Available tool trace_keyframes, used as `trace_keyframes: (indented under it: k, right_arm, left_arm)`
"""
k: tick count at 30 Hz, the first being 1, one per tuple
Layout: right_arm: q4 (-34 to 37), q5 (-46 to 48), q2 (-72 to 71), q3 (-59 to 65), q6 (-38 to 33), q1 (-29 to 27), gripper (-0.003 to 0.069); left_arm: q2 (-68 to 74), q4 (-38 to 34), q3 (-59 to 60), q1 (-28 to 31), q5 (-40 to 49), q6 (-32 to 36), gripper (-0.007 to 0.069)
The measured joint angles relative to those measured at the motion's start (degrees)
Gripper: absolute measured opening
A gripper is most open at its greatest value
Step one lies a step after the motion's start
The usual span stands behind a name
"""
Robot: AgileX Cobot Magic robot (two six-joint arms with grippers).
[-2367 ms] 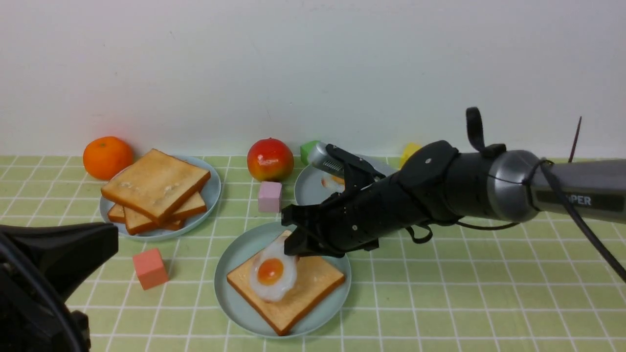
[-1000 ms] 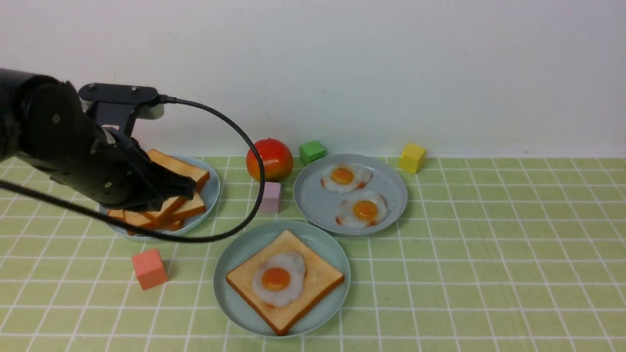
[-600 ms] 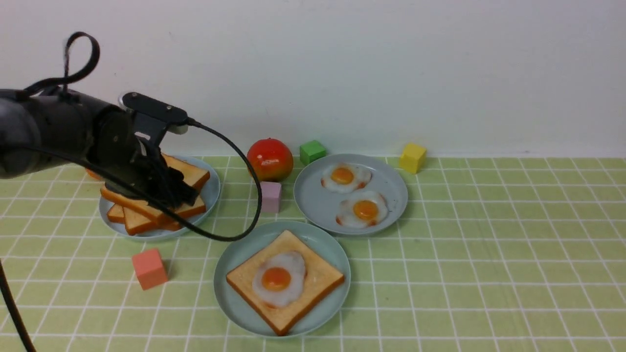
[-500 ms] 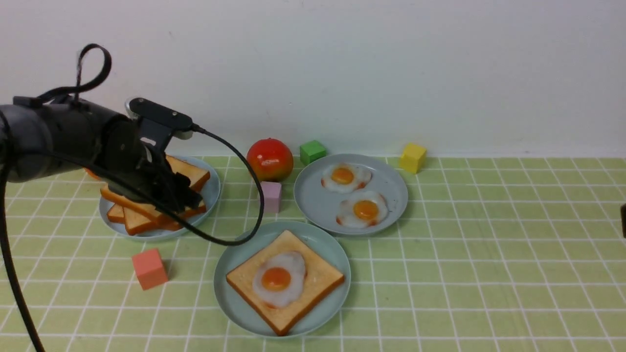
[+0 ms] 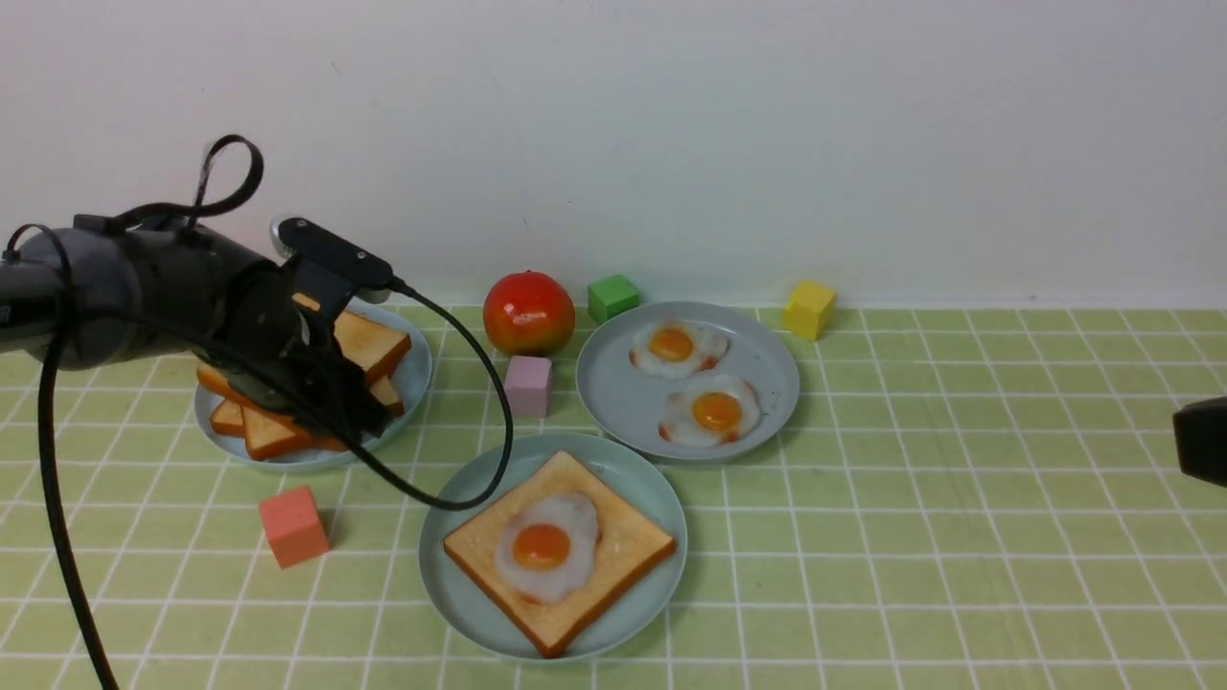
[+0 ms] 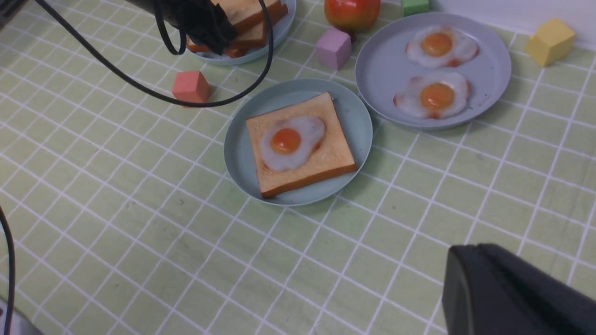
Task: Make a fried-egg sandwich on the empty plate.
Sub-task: Use the left arm to grab a slice of bread, then use the left arm to place a slice of bread on the fried egg in the middle
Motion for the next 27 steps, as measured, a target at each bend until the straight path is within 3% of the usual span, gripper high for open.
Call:
trace_keyframes:
  k: [1,4,15,19,22,23,24,27]
  right_arm:
    - [0.00,0.00,0.00,0.00,0.00,0.00,0.0015]
    - [0.00,0.00,0.00,0.00,0.00,0.00,0.0015]
    - [0.05,0.86,0.00,0.00,0.00,0.00,0.0019]
    - [0.05,0.89,0.00,0.00,0.00,0.00,0.0022]
    - [0.05,1.00,0.00,0.00,0.00,0.00,0.0025]
    - [0.05,1.08,0.00,0.00,0.00,0.00,0.0025]
    - [0.05,1.26,0.00,0.00,0.00,0.00,0.0025]
    - [0.05,1.34,0.00,0.00,0.00,0.00,0.0025]
  left_arm:
    - [0.00,0.06,0.00,0.00,0.15,0.14,0.0184]
    - [-0.06,0.18,0.00,-0.06,0.48,0.38,0.0131]
    - [-8.53,0.00,0.24,-0.73,4.14,0.33,0.0130]
    - [-14.82,-0.55,1.38,-6.53,7.08,-1.24,0.0129]
    - [-19.25,-0.97,4.92,-17.28,9.70,-4.11,0.0129]
    - [-19.25,-0.97,5.21,-17.28,9.70,-4.26,0.0129]
    - [-19.84,-1.03,7.82,-22.88,10.43,-5.65,0.0129]
    - [-19.01,-0.10,11.33,-29.17,10.75,-7.45,0.0129]
